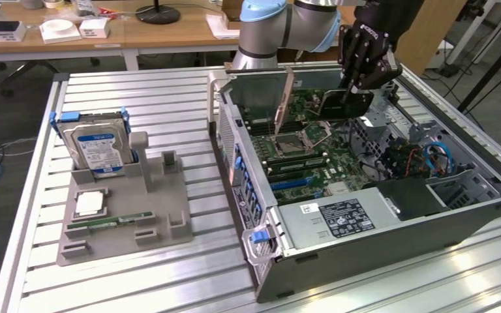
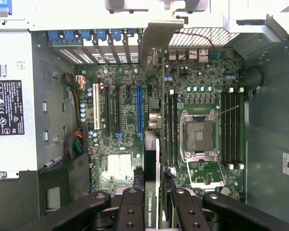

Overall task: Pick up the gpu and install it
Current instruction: 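Insert the gpu into the slot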

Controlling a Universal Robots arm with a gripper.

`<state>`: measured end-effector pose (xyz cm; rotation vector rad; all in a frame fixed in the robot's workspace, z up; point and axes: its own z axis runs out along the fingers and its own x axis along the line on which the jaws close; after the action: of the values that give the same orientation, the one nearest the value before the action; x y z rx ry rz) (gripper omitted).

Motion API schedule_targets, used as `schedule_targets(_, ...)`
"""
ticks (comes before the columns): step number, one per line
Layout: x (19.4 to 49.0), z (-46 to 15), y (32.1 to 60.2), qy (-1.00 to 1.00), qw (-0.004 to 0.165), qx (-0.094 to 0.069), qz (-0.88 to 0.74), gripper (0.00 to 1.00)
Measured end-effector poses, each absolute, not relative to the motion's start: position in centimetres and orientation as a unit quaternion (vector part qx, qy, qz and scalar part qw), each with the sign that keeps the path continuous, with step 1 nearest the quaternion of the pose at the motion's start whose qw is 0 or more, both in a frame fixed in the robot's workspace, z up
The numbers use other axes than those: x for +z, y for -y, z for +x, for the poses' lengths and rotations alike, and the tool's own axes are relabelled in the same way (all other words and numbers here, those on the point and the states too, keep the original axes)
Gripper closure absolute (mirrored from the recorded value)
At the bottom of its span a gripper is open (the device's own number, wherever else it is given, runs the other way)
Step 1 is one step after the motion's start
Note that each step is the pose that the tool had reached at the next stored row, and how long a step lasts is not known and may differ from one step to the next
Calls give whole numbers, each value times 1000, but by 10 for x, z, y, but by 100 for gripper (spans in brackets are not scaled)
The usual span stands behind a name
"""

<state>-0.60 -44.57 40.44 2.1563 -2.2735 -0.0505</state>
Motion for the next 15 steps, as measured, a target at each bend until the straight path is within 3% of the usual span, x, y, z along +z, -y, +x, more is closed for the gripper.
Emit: schedule_targets(15, 394, -6, 446, 725, 3, -15, 688, 74)
